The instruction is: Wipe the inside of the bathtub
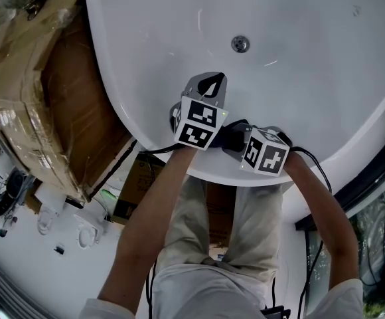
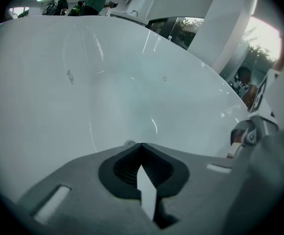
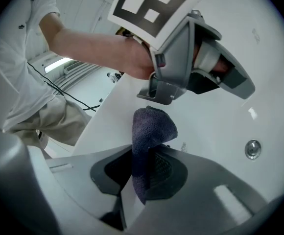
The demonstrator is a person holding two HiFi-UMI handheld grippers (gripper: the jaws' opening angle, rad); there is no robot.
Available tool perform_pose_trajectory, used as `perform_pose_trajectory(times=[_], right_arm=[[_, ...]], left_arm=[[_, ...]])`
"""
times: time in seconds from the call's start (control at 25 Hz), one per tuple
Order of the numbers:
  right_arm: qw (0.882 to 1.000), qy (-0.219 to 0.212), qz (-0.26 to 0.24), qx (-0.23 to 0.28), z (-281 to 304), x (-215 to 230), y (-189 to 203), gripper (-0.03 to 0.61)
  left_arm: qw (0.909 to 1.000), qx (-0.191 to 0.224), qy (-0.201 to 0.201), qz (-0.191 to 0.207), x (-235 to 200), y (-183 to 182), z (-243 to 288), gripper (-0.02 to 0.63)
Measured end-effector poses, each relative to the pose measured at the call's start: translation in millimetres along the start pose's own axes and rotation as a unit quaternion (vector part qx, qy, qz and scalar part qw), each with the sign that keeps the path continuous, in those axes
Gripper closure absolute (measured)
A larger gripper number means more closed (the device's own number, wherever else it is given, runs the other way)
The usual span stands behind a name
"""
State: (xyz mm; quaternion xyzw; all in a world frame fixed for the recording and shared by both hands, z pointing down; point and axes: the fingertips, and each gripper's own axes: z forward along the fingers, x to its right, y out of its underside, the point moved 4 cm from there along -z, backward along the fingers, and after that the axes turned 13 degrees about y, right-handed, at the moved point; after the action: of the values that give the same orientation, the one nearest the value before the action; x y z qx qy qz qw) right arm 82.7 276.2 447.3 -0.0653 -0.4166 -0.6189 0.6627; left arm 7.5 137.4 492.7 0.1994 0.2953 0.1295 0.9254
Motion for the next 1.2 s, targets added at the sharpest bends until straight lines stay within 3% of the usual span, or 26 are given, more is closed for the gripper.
perform_pose_trajectory(times=[0.24,0.48,0.6,0.72,0.92,1.2], right_arm=[[0.999,-0.051,0.002,0.019,-12.8,-20.9,-6.9,0.528],[0.978,-0.199,0.028,0.045,-33.6,-47.3,-12.4,0.528],[0.972,-0.227,0.028,0.043,-42.3,-48.8,-13.8,0.528],[0.980,-0.190,0.023,0.049,-43.4,-32.4,-13.3,0.528],[0.996,-0.078,0.005,0.053,-41.1,15.5,-9.1,0.528],[0.999,0.041,-0.017,0.031,-30.5,74.2,4.9,0.528]], left_arm=[[1.0000,0.002,0.000,-0.006,0.0,-3.0,2.0,0.617],[1.0000,0.001,-0.002,-0.009,-3.2,-4.4,4.1,0.618],[0.9999,0.001,-0.004,-0.009,-5.1,-5.8,5.3,0.618],[0.9999,0.000,-0.004,-0.012,-6.6,-6.1,6.3,0.618],[0.9998,0.000,-0.004,-0.018,-9.1,-7.2,9.5,0.618],[0.9997,-0.001,-0.003,-0.023,-15.2,-8.1,15.7,0.618]])
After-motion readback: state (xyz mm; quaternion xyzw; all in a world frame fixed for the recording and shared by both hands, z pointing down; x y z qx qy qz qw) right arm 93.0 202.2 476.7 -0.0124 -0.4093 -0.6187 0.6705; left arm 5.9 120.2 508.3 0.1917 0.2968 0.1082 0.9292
